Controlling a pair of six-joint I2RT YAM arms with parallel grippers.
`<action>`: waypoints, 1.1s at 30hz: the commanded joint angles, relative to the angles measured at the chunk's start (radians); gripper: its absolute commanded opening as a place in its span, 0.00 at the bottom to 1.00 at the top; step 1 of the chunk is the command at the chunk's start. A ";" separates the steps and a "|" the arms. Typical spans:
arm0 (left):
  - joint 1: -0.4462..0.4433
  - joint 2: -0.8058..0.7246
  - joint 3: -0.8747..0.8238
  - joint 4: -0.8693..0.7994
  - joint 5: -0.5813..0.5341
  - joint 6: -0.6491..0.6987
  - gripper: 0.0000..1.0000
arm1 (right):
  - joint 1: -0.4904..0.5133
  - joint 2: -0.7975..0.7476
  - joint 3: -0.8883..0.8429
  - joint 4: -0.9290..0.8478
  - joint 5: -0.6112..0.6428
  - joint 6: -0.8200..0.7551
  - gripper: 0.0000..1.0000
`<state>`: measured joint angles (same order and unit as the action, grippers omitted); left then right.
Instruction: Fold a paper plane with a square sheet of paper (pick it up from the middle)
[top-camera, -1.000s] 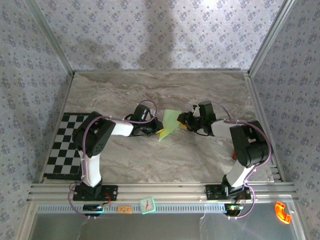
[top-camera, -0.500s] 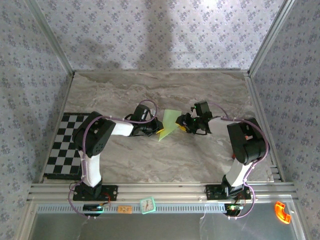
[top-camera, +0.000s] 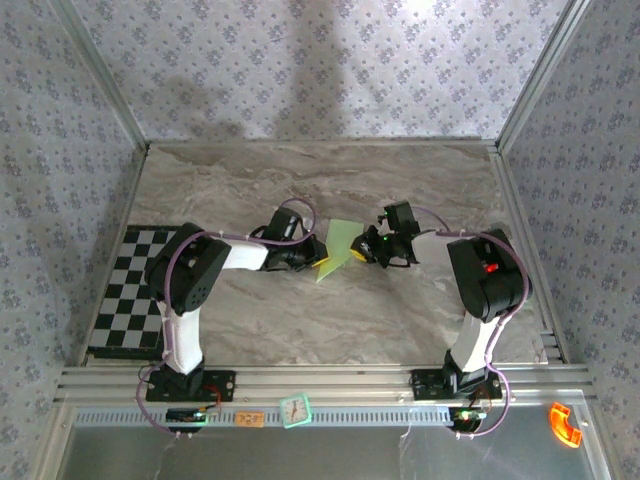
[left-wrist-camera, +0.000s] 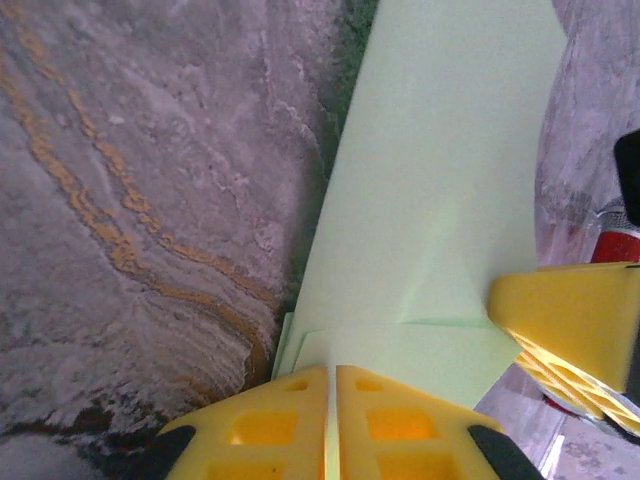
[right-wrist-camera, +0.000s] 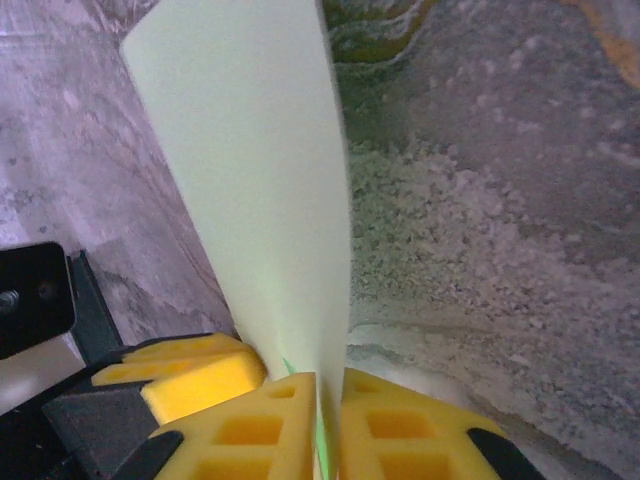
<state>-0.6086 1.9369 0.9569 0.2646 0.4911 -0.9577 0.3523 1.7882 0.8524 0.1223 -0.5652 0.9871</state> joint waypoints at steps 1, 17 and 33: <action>-0.005 -0.057 0.038 -0.107 -0.040 0.070 0.16 | 0.005 -0.013 0.019 -0.019 -0.002 0.025 0.07; -0.137 -0.214 0.132 -0.389 -0.359 0.568 0.67 | 0.019 -0.112 -0.019 -0.029 0.107 0.200 0.00; -0.256 -0.150 0.081 -0.254 -0.577 0.916 0.52 | 0.016 -0.124 0.057 -0.127 0.035 0.268 0.00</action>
<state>-0.8528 1.7638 1.0634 -0.0257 -0.0311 -0.1284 0.3672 1.6844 0.8783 0.0502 -0.5018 1.2274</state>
